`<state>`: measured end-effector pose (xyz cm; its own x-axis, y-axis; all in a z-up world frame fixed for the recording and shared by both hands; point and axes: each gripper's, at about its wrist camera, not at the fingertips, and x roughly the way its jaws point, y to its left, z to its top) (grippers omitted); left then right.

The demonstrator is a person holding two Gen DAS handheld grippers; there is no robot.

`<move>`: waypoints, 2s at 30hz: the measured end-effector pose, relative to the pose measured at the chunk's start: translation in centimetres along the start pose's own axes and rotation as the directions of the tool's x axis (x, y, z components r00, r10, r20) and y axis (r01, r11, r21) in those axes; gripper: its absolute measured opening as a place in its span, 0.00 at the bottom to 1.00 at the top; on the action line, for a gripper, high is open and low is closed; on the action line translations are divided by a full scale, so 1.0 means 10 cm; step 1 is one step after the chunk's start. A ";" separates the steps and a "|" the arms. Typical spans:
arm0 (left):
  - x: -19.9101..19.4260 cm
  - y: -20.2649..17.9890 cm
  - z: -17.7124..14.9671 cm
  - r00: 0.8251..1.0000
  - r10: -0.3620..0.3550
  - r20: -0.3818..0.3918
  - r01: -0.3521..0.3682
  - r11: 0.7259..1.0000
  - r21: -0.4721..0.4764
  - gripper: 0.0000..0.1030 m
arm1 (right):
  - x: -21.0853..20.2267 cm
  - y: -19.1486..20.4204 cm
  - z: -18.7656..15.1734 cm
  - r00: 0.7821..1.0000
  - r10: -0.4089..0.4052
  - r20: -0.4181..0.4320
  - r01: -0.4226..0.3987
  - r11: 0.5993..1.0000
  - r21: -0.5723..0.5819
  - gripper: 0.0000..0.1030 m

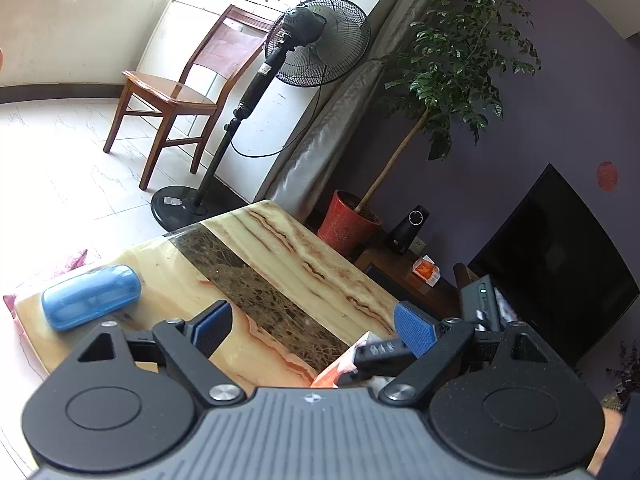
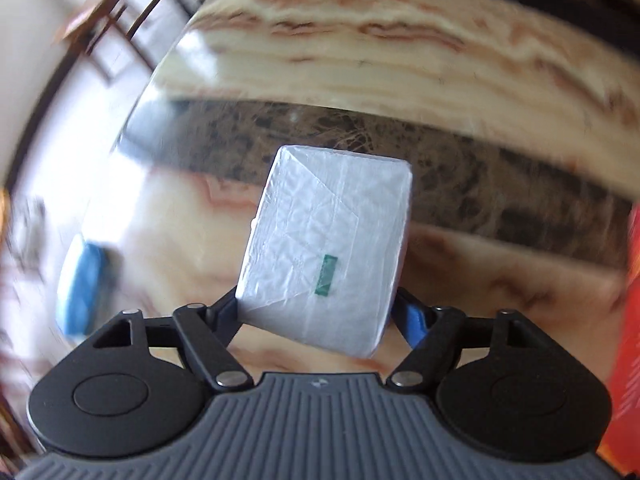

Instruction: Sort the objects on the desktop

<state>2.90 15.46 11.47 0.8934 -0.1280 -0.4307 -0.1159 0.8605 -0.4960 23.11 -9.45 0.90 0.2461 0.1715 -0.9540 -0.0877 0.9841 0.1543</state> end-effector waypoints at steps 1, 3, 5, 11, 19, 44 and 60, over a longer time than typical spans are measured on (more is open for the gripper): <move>0.00 0.00 0.00 1.000 -0.002 0.000 0.002 1.000 0.000 0.86 | -0.03 -0.02 0.00 1.000 -0.028 -0.008 0.028 0.998 -0.050 0.72; 0.01 -0.01 -0.01 1.000 -0.006 -0.003 0.006 1.000 0.001 0.86 | -0.04 -0.11 -0.01 0.998 -0.043 -0.054 0.036 0.991 -0.127 0.72; 0.02 -0.04 -0.02 1.000 -0.012 -0.006 0.013 1.000 0.004 0.86 | -0.12 -0.24 -0.01 0.999 -0.041 -0.032 0.037 0.993 -0.113 0.72; 0.04 -0.14 -0.07 0.999 -0.032 -0.012 0.032 0.999 0.027 0.86 | -0.20 -0.39 0.01 1.000 0.013 -0.011 -0.013 1.000 -0.021 0.74; 0.06 -0.16 -0.08 1.000 -0.028 -0.013 0.029 0.999 0.041 0.86 | -0.02 -0.23 0.01 0.999 -0.044 -0.002 0.043 0.993 -0.108 0.74; 0.14 -0.23 -0.10 0.998 -0.043 -0.035 0.046 0.997 0.067 0.86 | 0.38 -0.18 0.09 0.997 -0.075 -0.036 0.071 0.993 -0.095 0.76; 0.16 -0.23 -0.10 0.998 -0.054 -0.044 0.056 0.997 0.057 0.86 | -0.34 -0.36 0.06 0.985 -0.005 0.171 0.031 0.988 -0.149 0.72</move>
<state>4.18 12.77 11.14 0.8785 -0.1955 -0.4360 -0.0405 0.8787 -0.4756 23.15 -13.57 3.79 0.4082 0.1719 -0.8966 -0.2233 0.9711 0.0845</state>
